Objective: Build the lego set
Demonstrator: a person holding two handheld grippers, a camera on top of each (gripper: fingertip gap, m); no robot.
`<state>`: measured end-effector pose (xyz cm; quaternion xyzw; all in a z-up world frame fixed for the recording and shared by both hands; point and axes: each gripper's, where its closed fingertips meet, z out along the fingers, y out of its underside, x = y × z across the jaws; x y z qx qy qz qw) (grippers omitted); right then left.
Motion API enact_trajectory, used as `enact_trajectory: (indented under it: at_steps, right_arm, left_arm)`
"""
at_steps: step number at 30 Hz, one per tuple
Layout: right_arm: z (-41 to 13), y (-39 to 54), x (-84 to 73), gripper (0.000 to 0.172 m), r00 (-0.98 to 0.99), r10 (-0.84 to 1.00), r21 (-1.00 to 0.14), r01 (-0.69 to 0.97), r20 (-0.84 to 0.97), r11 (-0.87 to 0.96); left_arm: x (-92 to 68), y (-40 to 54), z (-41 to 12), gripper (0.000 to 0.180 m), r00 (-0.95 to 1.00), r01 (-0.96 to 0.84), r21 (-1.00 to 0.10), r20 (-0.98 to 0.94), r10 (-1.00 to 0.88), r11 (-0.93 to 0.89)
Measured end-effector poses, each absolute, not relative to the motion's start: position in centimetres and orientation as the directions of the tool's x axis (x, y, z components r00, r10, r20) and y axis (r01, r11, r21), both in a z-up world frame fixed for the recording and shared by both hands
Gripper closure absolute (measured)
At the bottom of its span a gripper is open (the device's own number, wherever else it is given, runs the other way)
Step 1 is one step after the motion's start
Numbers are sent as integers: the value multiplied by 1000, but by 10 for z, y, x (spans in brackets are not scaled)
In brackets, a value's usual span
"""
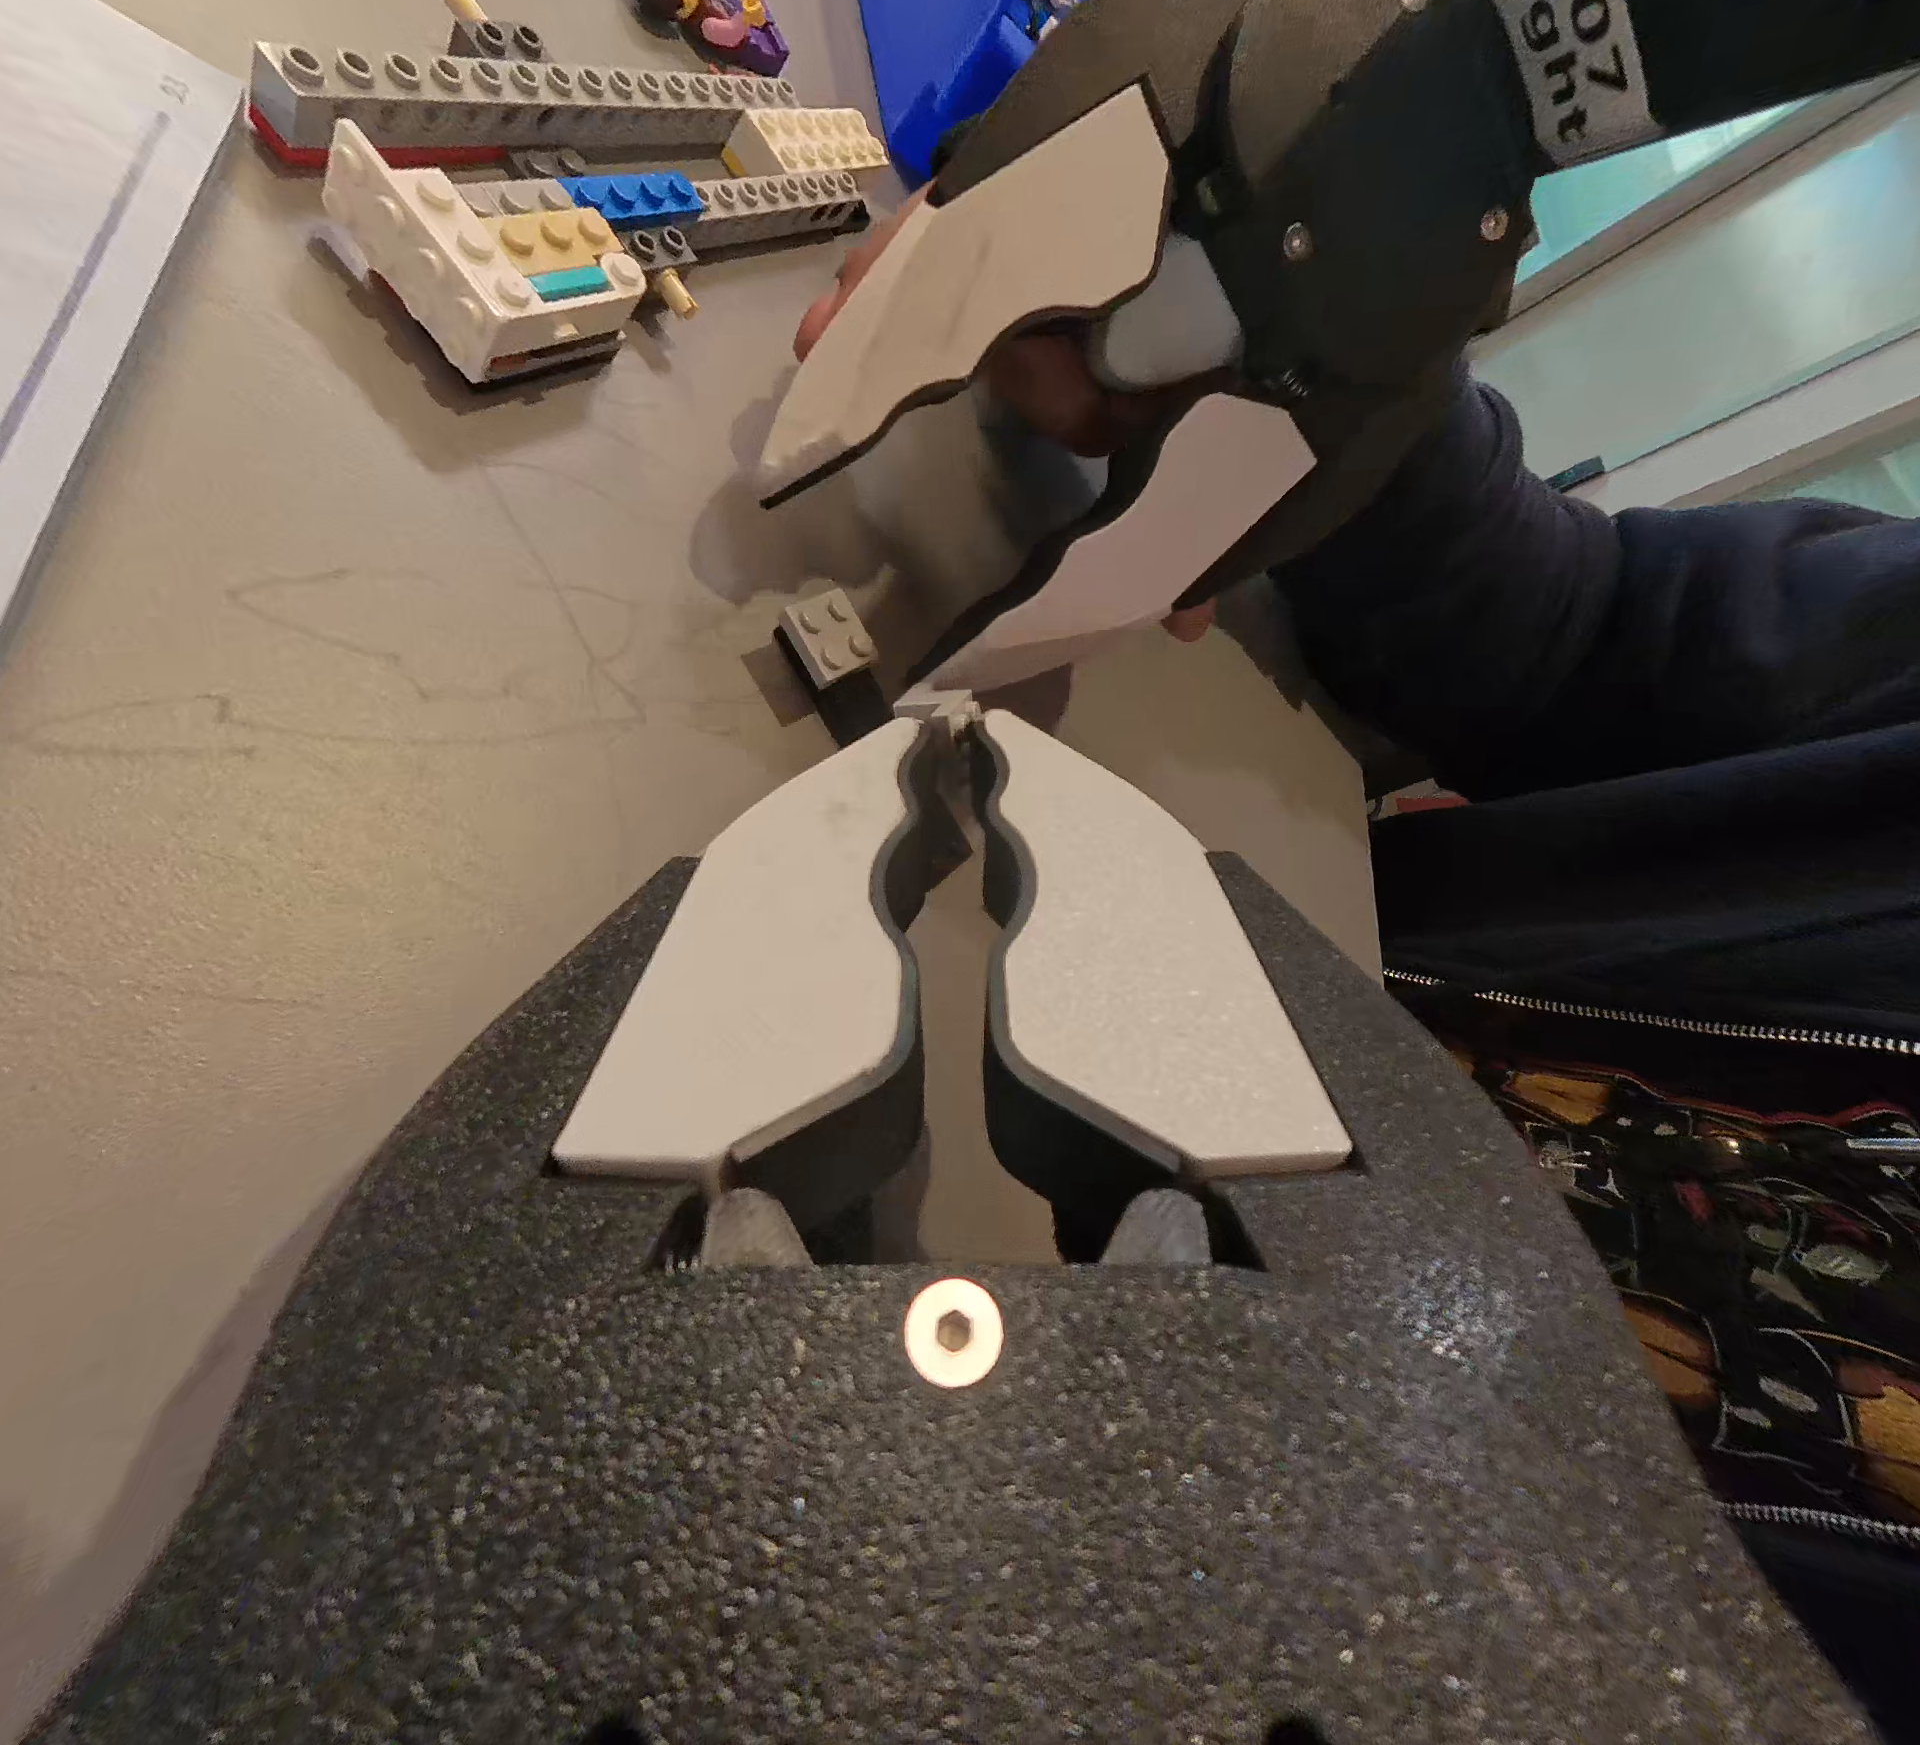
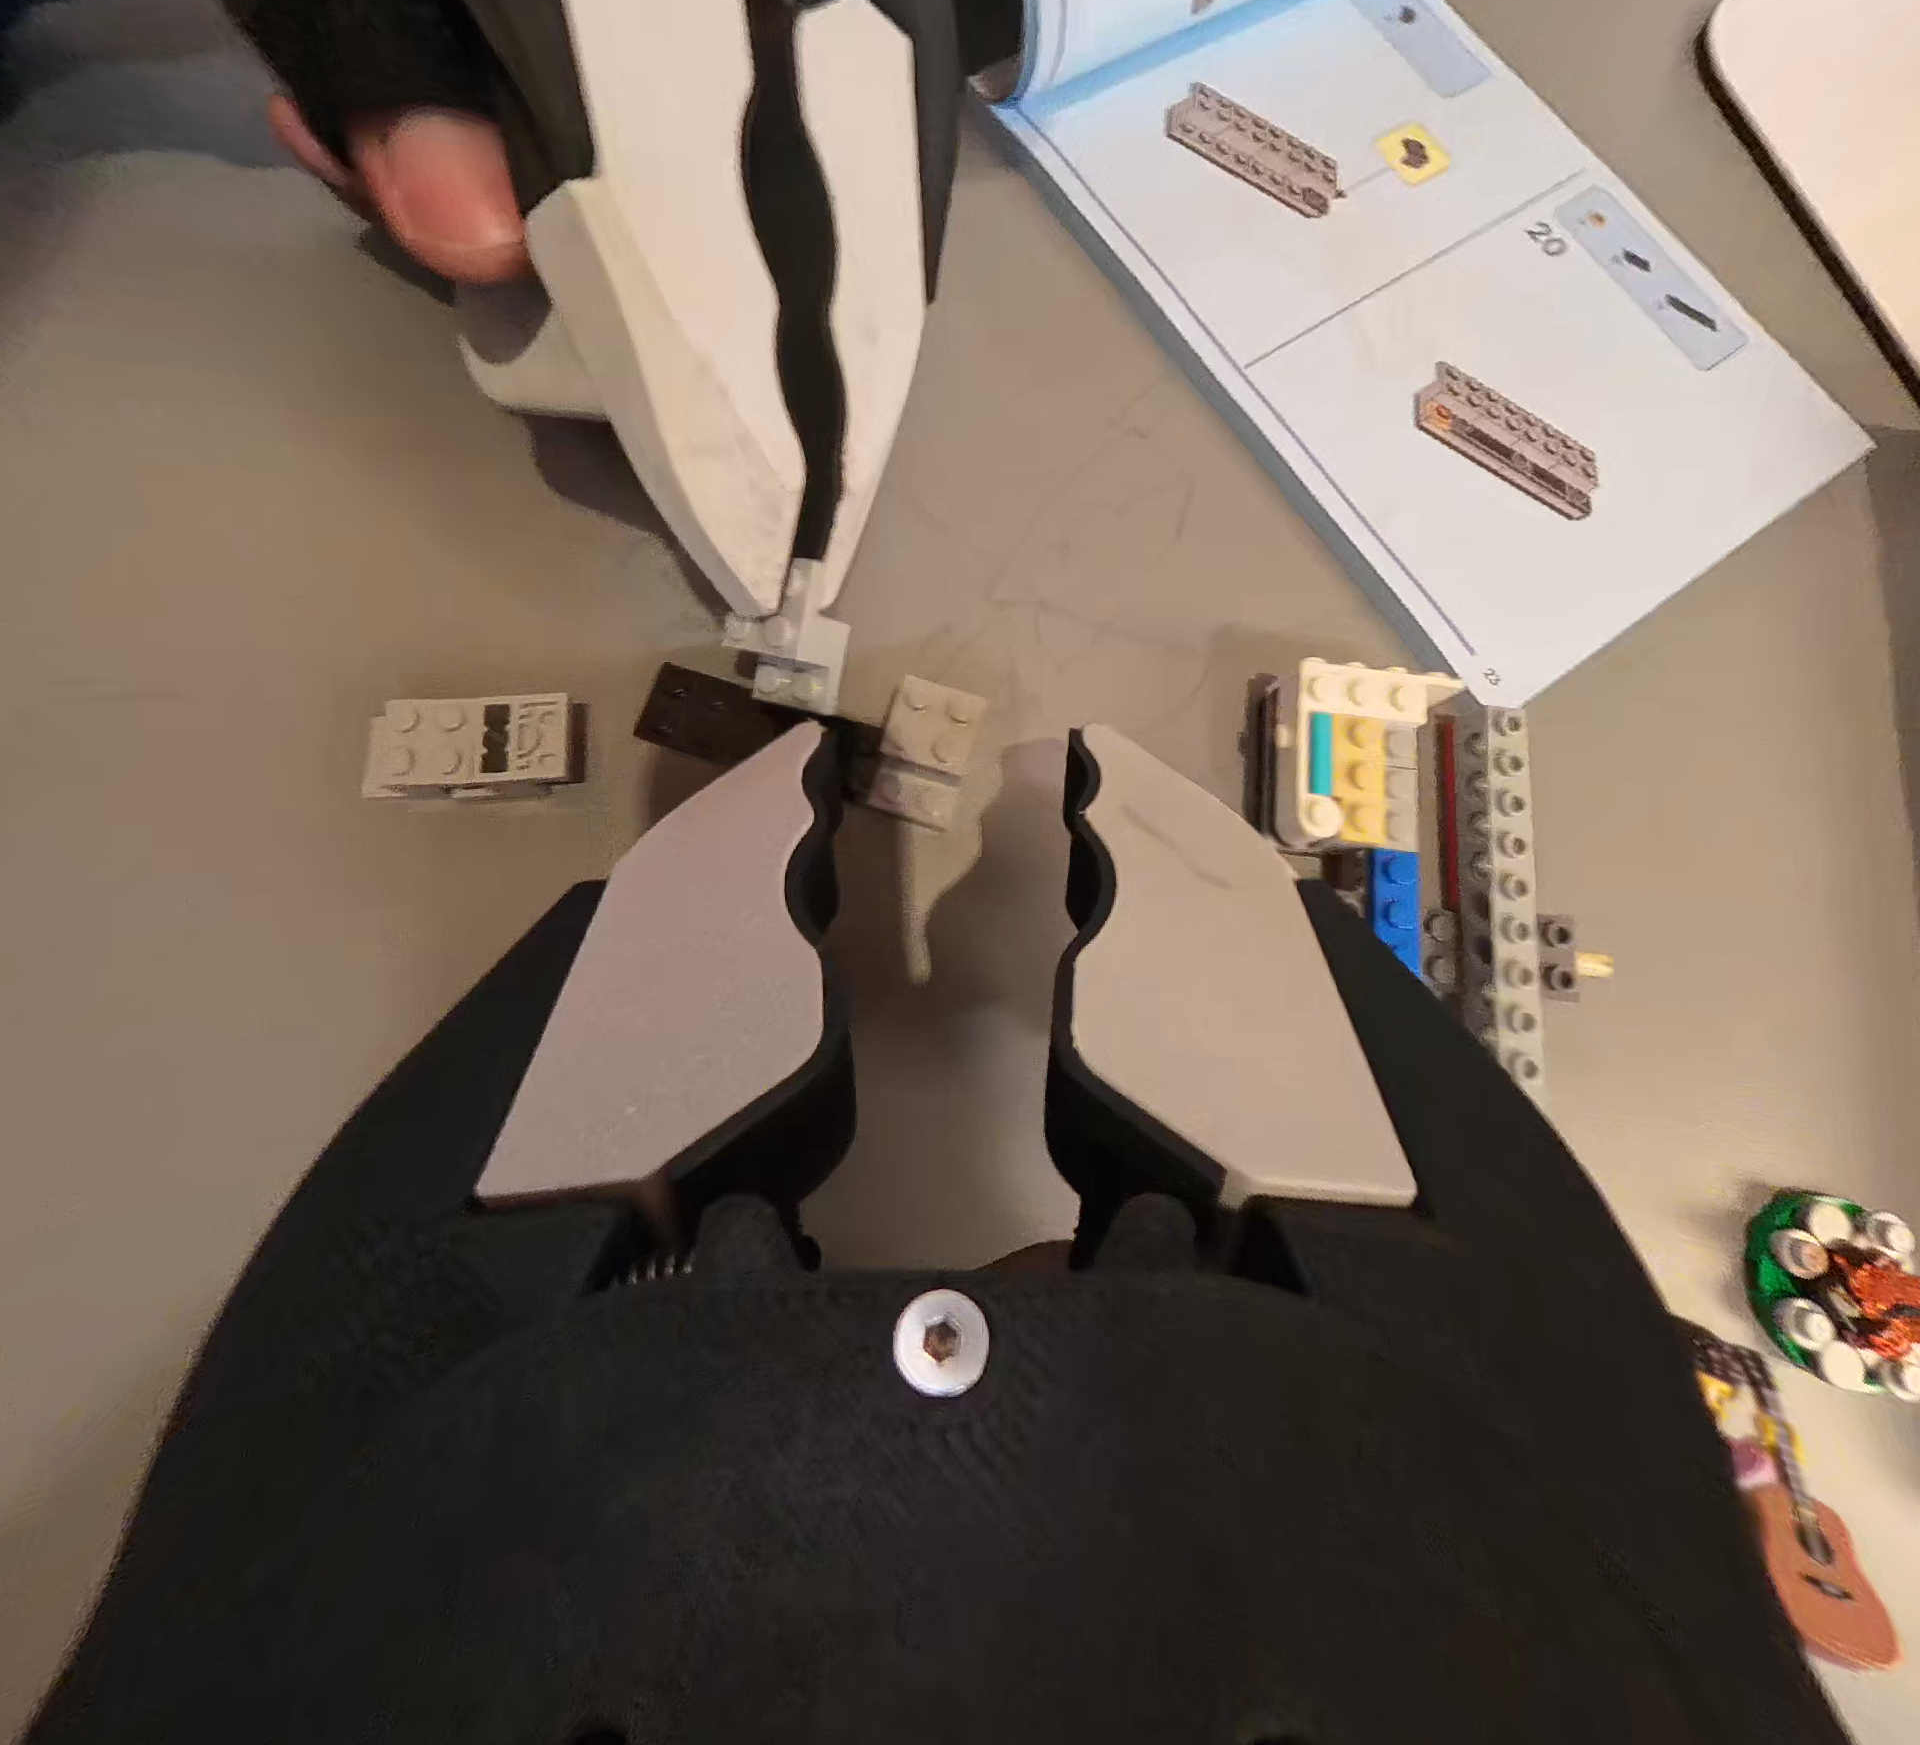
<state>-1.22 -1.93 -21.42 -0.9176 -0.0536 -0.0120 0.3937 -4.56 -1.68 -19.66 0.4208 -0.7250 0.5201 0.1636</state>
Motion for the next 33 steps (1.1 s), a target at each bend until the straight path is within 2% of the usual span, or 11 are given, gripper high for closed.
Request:
enact_trajectory:
  at_steps: [7, 11, 15, 19, 21, 26, 33]
  right_arm:
    - [-224, -18, -18, 155, 988, 145, -696, 136, 46, -705]
    - [-222, -14, -18, 155, 986, 142, -719, 161, 87, -676]
    - [-215, -13, -16, 155, 982, 126, -756, 188, 139, -627]
    - [-218, -18, -12, 155, 984, 107, -738, 180, 145, -650]
    - [-218, -21, -12, 148, 985, 112, -738, 175, 135, -652]
    - [-221, -26, -14, 130, 991, 133, -732, 84, -9, -676]
    - [-227, -39, -49, 132, 970, 203, -660, 67, -132, -748]
  left_arm:
    - [-43, -13, -199, 175, -555, -802, -592, 696, -455, 73]
    - [-41, -12, -200, 175, -539, -811, -582, 705, -460, 58]
    - [-41, -11, -200, 175, -533, -814, -578, 705, -468, 57]
    - [-40, -12, -200, 175, -531, -815, -577, 704, -472, 56]
    - [-40, -12, -200, 175, -534, -813, -580, 702, -472, 57]
    - [-38, -8, -199, 175, -536, -808, -587, 700, -471, 47]
    - [-36, 2, -198, 175, -533, -801, -598, 689, -491, 29]
